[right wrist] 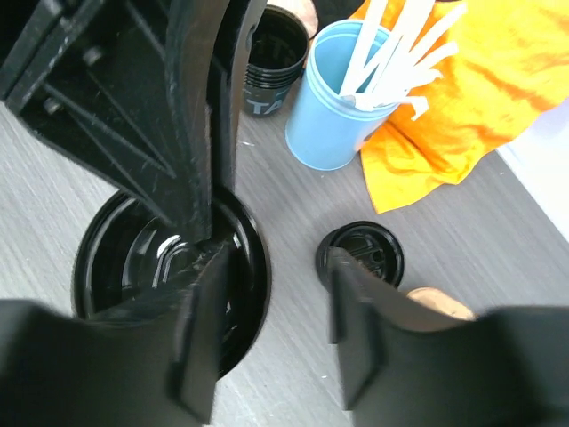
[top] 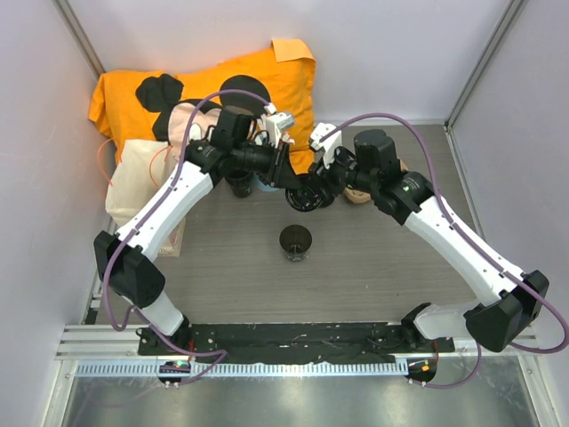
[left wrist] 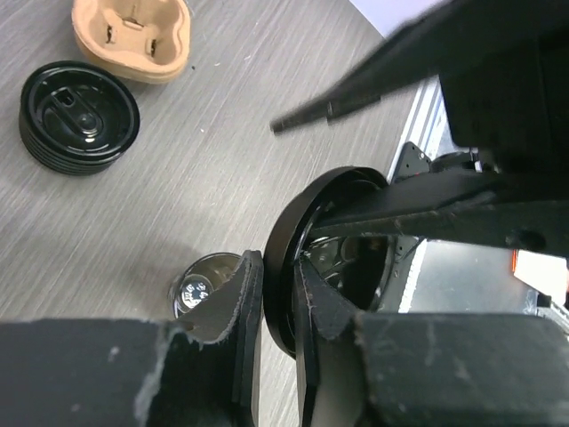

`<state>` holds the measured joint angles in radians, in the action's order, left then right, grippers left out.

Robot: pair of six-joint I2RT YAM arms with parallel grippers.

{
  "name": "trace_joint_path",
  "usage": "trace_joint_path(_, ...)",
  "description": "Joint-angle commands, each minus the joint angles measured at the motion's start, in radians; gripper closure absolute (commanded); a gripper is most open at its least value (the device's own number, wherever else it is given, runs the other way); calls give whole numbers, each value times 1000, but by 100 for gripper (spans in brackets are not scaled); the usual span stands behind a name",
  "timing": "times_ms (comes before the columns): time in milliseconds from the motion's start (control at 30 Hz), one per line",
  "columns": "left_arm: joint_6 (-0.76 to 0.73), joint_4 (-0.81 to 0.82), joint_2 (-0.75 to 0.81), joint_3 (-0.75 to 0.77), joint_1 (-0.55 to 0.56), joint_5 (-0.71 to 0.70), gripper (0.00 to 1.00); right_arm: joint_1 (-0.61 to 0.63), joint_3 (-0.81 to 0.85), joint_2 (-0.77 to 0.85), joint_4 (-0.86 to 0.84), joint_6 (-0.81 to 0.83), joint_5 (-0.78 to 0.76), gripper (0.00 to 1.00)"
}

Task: Pack the takeout coffee

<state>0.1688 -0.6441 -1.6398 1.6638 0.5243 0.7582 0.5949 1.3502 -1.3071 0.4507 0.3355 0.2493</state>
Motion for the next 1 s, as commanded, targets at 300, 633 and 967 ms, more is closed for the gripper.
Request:
trace_joint_path(300, -84, 40, 141, -4, 16, -206, 93, -199, 193, 12, 46, -191, 363, 27)
trace_joint_path(633, -294, 61, 202, 11, 97, -690, 94, -283, 103, -69, -168, -548, 778, 27)
trace_joint_path(967, -387, 103, 245, -15, 137, -878, 97, -308, -109, -178, -768, -1070, 889, 28)
